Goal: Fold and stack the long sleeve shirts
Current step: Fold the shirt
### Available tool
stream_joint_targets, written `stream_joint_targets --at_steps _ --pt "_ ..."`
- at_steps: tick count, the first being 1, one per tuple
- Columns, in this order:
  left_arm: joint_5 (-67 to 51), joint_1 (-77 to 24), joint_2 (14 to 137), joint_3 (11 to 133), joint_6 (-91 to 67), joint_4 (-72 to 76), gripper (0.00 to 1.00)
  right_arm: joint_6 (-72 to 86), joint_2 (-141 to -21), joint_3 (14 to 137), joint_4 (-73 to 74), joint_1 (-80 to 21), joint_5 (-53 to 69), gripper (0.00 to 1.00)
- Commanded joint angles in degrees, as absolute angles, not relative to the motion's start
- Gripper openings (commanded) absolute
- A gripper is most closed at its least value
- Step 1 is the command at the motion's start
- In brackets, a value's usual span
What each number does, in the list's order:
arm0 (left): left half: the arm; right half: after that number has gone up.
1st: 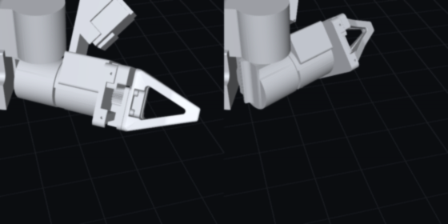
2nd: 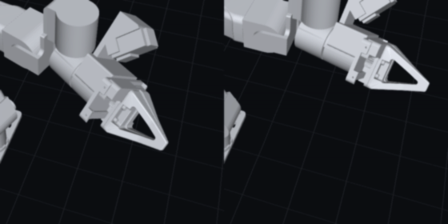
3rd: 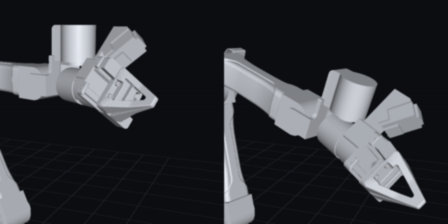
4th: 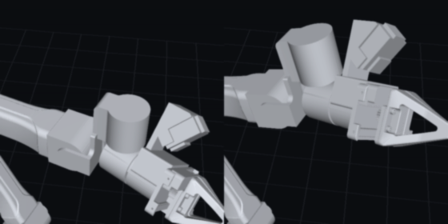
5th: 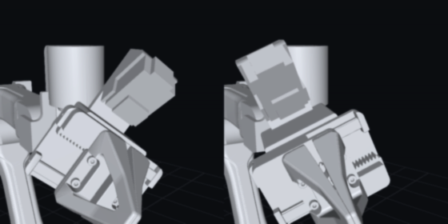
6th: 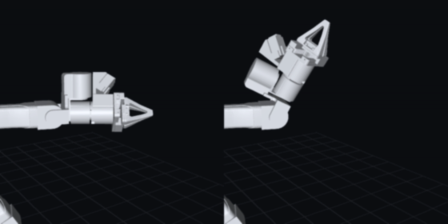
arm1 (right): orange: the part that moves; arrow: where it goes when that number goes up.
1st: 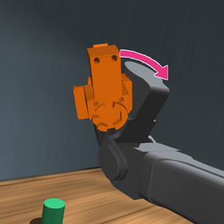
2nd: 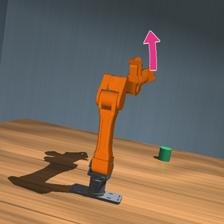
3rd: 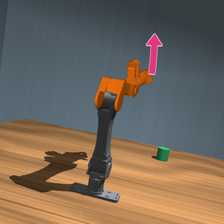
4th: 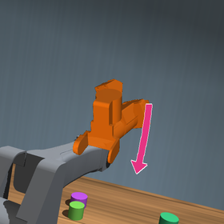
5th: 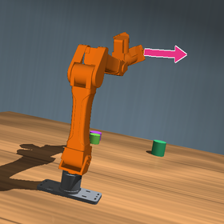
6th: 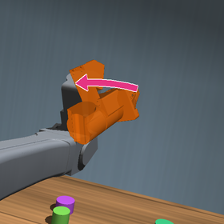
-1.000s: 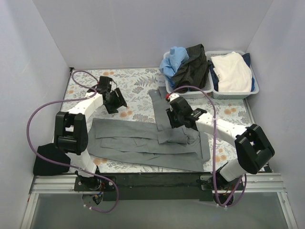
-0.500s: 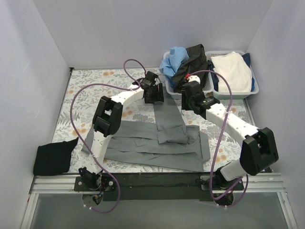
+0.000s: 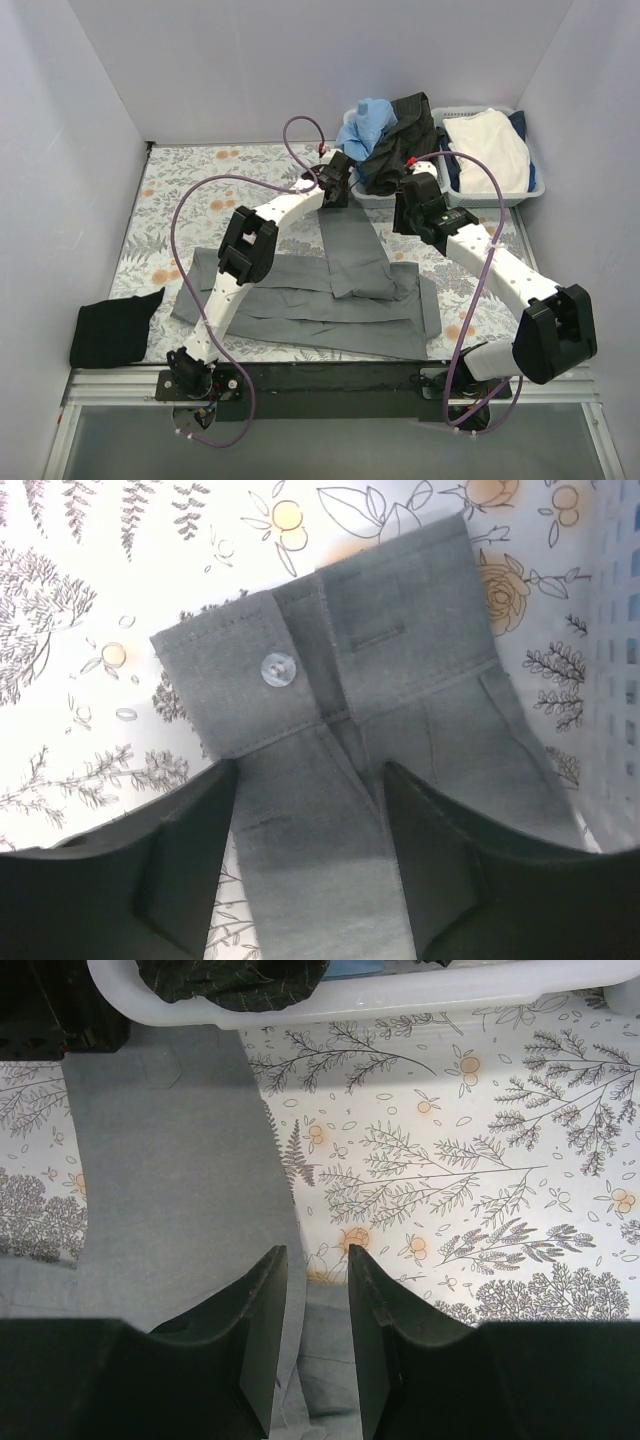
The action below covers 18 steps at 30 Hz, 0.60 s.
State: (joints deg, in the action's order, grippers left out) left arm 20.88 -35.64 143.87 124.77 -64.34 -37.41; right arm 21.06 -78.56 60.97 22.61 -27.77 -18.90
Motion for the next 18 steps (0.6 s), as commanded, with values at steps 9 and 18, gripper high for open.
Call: stream_joint_targets --at_steps 9,18 --pt "33.5 -36.7 131.0 98.2 -65.6 -43.7 0.00 21.0 -80.8 61.9 21.4 -26.8 -16.0 0.38" --pt "31.0 -36.6 107.1 91.0 -67.8 -38.9 0.00 20.3 -83.0 62.4 20.4 -26.8 -11.3 0.37"
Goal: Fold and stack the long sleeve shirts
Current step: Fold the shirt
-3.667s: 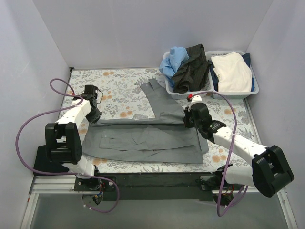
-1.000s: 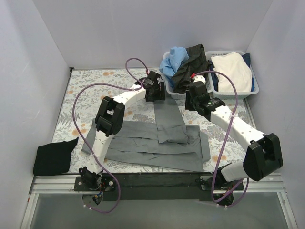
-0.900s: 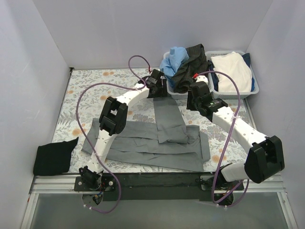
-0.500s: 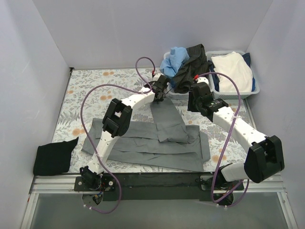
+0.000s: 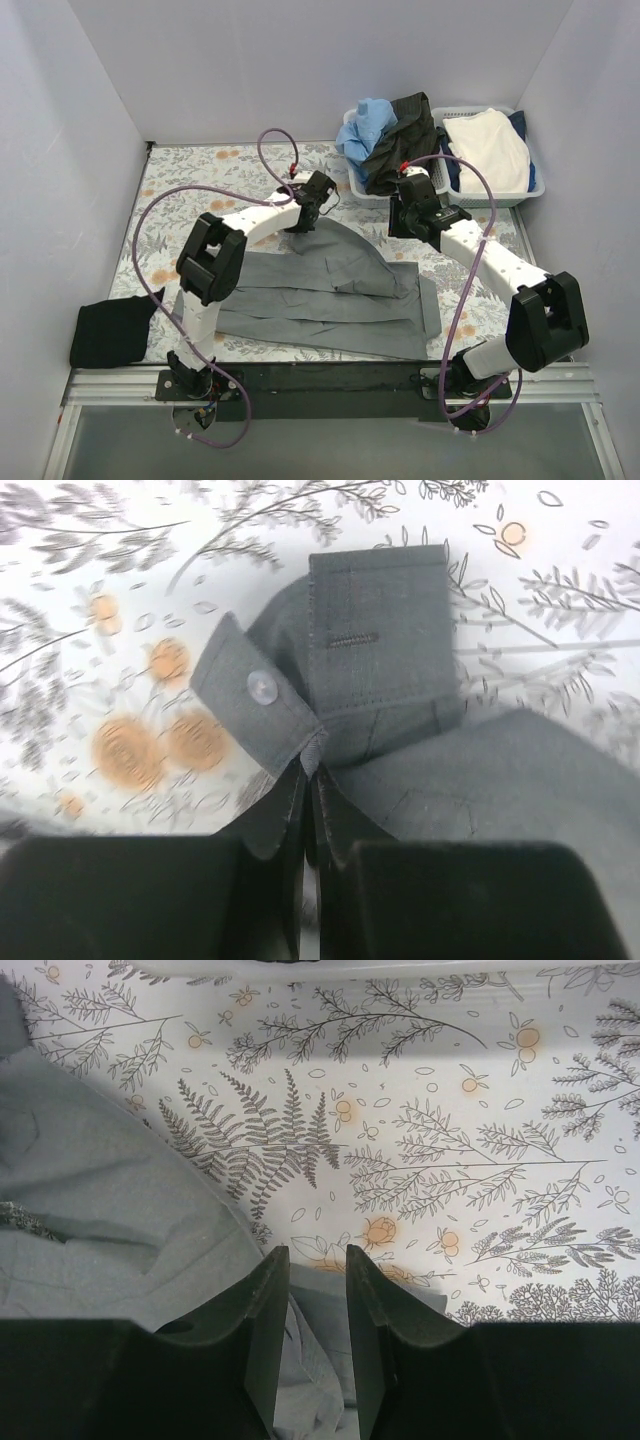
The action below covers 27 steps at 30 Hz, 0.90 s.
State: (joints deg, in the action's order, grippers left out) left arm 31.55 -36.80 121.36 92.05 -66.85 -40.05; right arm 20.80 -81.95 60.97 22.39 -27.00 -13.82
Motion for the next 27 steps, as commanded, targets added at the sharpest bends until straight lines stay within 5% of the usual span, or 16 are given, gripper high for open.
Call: stream_joint_targets --at_steps 1,16,27 --pt "30.6 -36.7 105.1 89.2 -67.7 -38.3 0.00 20.3 -83.3 62.4 20.4 -26.8 -10.8 0.37" --pt "17.8 -37.3 67.3 64.5 -66.4 -31.4 0.00 17.9 -88.4 64.6 20.2 -25.6 -1.7 0.36" --pt "20.7 -37.4 65.5 71.7 -67.5 -36.4 0.03 13.9 -93.0 63.4 19.4 -25.7 14.9 0.36"
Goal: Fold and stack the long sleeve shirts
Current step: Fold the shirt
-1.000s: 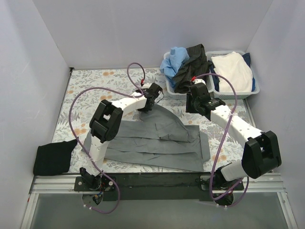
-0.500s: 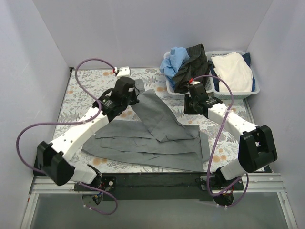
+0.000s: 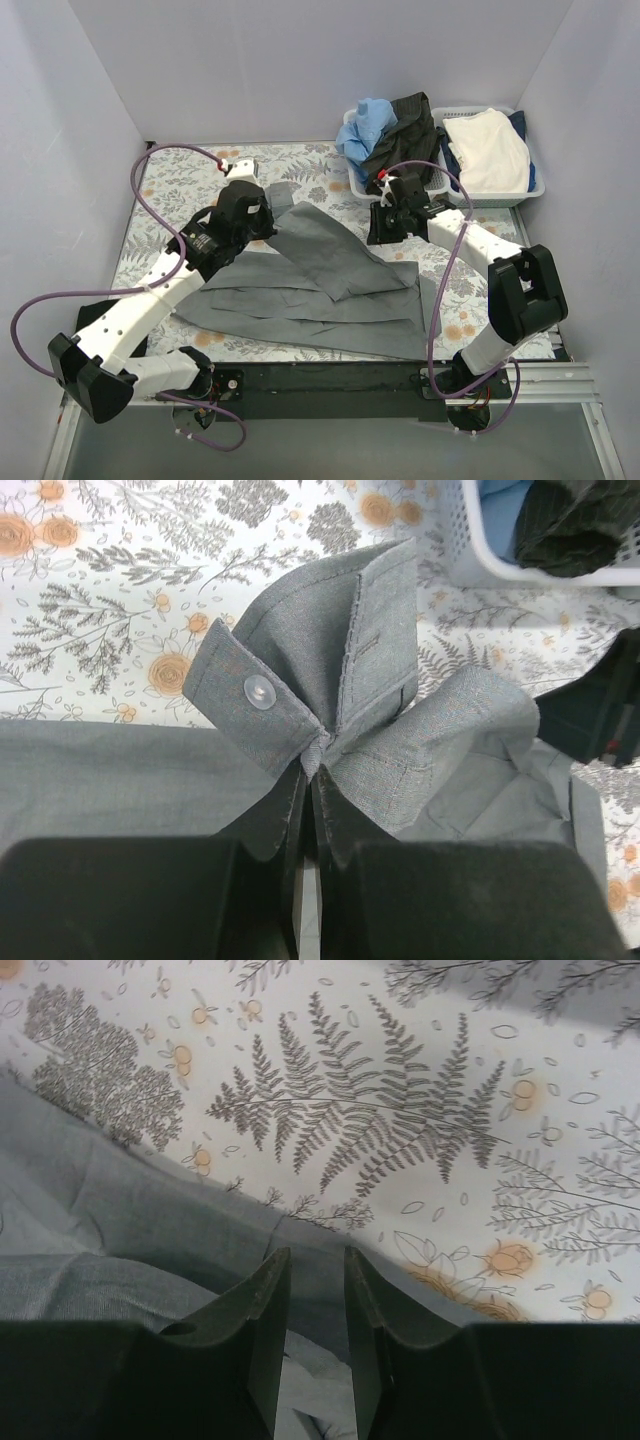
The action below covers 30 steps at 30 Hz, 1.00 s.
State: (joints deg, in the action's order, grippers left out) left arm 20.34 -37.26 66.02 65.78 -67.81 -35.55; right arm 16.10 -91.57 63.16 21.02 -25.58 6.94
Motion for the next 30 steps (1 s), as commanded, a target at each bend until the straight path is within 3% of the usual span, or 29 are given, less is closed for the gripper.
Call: stream_joint_targets --at_steps 1,14,21,30 --pt "20.0 -37.4 65.8 72.6 -67.2 -36.4 0.04 13.7 -93.4 63.3 19.3 -25.7 17.8 0.36" --pt "11.6 -37.9 60.9 72.4 -67.9 -36.9 0.06 11.2 -91.8 59.3 26.8 -25.7 27.2 0.32" --pt "17.8 -38.1 57.1 65.8 -79.0 -47.3 0.04 10.2 -86.0 56.2 36.3 -25.6 19.3 0.29" --pt "23.6 -38.8 59.0 52.9 -96.5 -52.5 0.00 16.3 -85.3 61.8 38.6 -24.5 4.6 0.30"
